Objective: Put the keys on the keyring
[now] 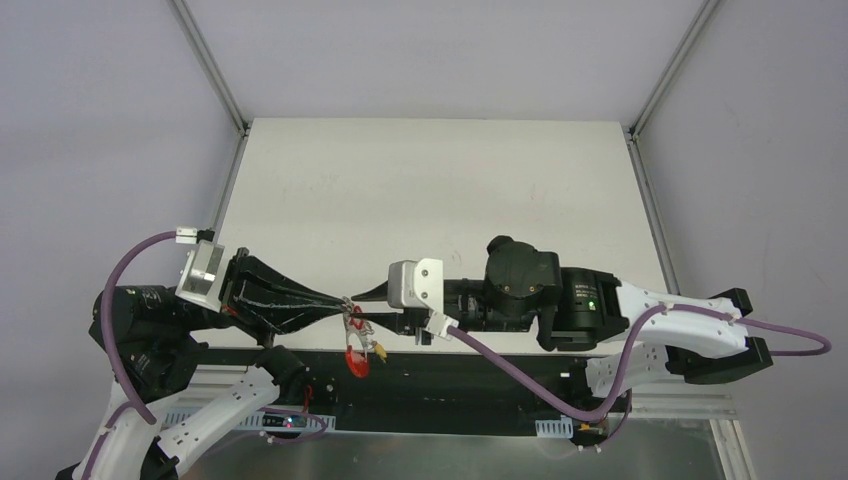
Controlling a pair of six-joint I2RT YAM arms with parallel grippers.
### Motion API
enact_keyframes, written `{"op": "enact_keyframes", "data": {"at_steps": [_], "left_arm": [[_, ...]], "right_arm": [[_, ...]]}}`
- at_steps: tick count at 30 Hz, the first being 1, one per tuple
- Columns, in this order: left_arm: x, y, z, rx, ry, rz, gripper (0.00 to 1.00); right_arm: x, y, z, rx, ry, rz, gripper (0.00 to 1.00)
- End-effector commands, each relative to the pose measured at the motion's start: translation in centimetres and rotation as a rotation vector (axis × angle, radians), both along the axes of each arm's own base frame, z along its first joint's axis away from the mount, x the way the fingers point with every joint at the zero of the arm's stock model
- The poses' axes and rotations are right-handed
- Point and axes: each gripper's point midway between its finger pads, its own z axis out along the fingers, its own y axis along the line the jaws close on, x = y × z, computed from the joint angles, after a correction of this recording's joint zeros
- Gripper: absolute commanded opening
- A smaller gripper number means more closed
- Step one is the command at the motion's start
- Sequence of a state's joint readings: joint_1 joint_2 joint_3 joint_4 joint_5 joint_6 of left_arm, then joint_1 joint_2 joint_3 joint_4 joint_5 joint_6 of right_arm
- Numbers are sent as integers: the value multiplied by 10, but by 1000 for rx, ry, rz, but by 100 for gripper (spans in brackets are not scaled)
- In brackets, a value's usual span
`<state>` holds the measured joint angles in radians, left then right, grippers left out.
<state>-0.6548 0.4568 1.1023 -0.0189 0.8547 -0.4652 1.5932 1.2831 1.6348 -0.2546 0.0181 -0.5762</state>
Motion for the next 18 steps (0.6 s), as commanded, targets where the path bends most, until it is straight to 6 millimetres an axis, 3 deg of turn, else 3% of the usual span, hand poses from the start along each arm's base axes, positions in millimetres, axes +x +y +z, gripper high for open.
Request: {"op": "enact_keyframes", "data": {"at_steps": [1, 18], "left_arm": [[-10, 7, 17, -57, -68, -6, 0], [-9, 6, 17, -55, -70, -6, 0]], "right_arm": [[-4, -3, 18, 33, 29, 10, 24], [-8, 4, 18, 26, 61, 37, 16]]}}
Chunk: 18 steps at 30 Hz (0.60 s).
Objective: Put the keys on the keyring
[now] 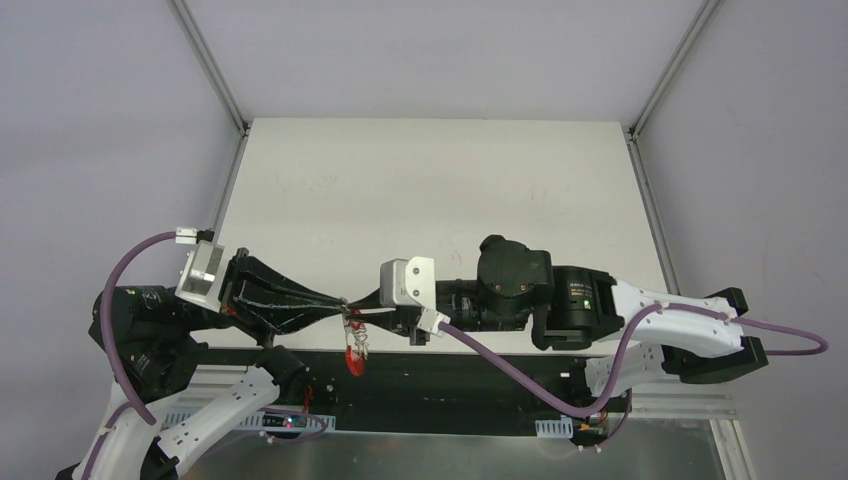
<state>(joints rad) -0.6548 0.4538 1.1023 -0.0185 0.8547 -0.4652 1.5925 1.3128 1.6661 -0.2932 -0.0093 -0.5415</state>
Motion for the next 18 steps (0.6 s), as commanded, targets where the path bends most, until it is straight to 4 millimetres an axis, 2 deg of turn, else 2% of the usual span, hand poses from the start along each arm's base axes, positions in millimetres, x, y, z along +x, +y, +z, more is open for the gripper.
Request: {"op": "enact_keyframes", "data": {"at_steps": [1, 4, 6, 7, 13, 17, 18], "left_arm": [[-8, 6, 16, -54, -67, -6, 0], [-9, 6, 17, -55, -70, -8, 0], [-9, 6, 17, -56, -70, -7, 0], [-9, 6, 16, -54, -69, -9, 0], [-14, 9, 19, -62, -77, -13, 0], [-14, 8, 14, -32, -47, -24, 0], [-14, 7, 10, -14, -26, -23, 0]], "right_arm": [[-1, -1, 24, 60, 28, 9, 16], [0, -1, 25, 62, 32, 4, 12], [0, 0, 26, 62, 34, 5, 2], [1, 0, 25, 56, 36, 3, 0], [6, -3, 23, 6, 67, -26, 0], [13, -13, 24, -64, 143, -47, 0], [15, -17, 17, -109, 172, -49, 0]]}}
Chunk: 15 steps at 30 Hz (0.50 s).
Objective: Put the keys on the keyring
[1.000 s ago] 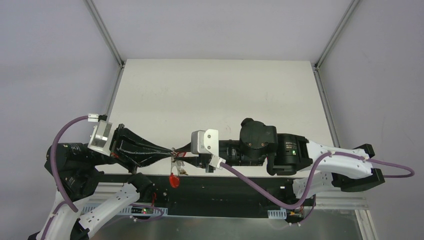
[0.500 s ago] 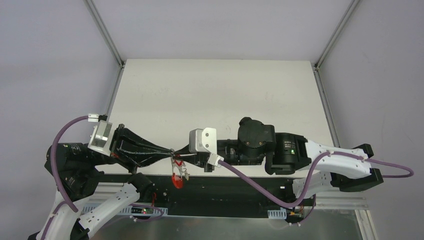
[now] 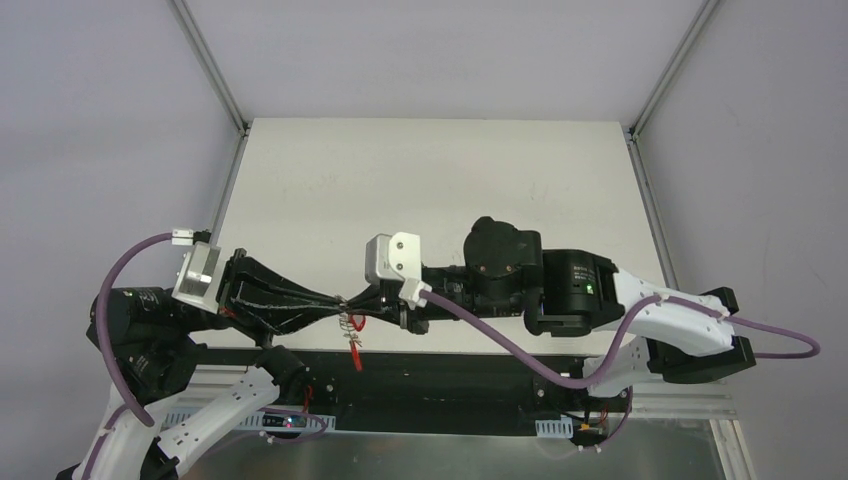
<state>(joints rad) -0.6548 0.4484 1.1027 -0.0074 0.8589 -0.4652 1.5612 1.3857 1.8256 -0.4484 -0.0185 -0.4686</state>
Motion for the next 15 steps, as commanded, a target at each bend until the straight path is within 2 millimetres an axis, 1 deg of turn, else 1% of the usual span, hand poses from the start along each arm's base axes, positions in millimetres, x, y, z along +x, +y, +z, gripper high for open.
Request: {"op": "enact_keyframes", "data": {"at_steps": [1, 3, 4, 8, 12, 15], "left_arm": [[-10, 5, 6, 7, 3, -19, 0], [-11, 6, 4, 28, 28, -18, 1], [-10, 5, 2, 39, 38, -16, 6], [-9, 5, -2, 67, 78, -13, 16], [-5, 1, -6, 90, 128, -23, 28], [-2, -4, -10, 113, 174, -41, 33]], "right_arm": [[8, -21, 11, -68, 129, -22, 0], [12, -28, 6, -122, 198, -21, 0], [13, -31, 3, -150, 236, -16, 0], [13, -43, -13, -269, 374, 13, 0], [4, -52, -32, -394, 483, 65, 0], [-2, -57, -44, -470, 535, 91, 0]]}}
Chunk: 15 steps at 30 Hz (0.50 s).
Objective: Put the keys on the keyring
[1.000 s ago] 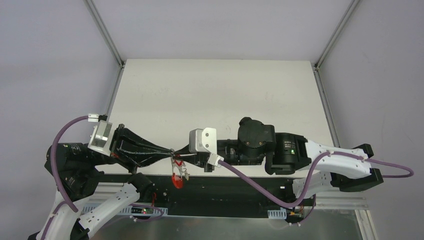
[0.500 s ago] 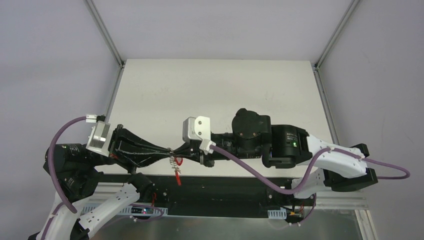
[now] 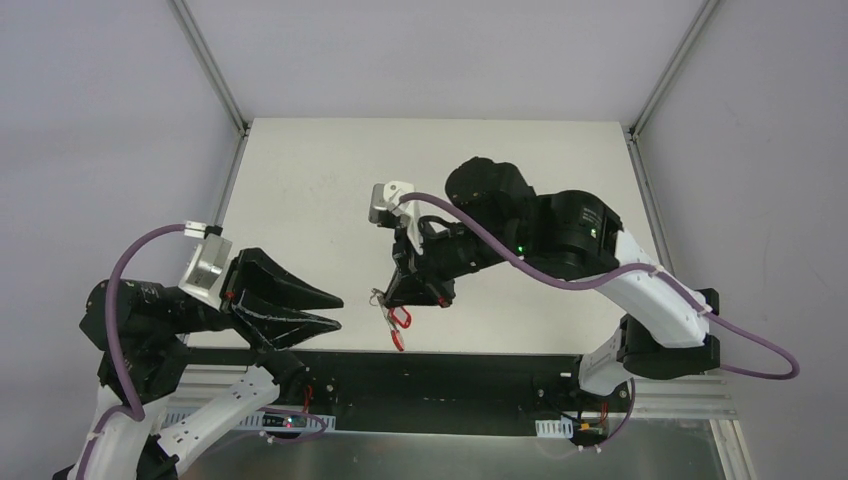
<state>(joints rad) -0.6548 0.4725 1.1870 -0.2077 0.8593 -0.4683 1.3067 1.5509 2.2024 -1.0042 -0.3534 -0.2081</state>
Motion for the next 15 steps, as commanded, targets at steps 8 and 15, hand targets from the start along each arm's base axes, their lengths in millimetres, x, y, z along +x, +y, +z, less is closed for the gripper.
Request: {"op": "enact_keyframes", "data": {"at_steps": [8, 15], "left_arm": [[16, -28, -26, 128, 249, -114, 37], [20, -40, -54, 215, 394, -183, 37]], "right_arm": [[-45, -28, -29, -175, 303, 206, 0], [-35, -16, -38, -198, 371, 167, 0]]}}
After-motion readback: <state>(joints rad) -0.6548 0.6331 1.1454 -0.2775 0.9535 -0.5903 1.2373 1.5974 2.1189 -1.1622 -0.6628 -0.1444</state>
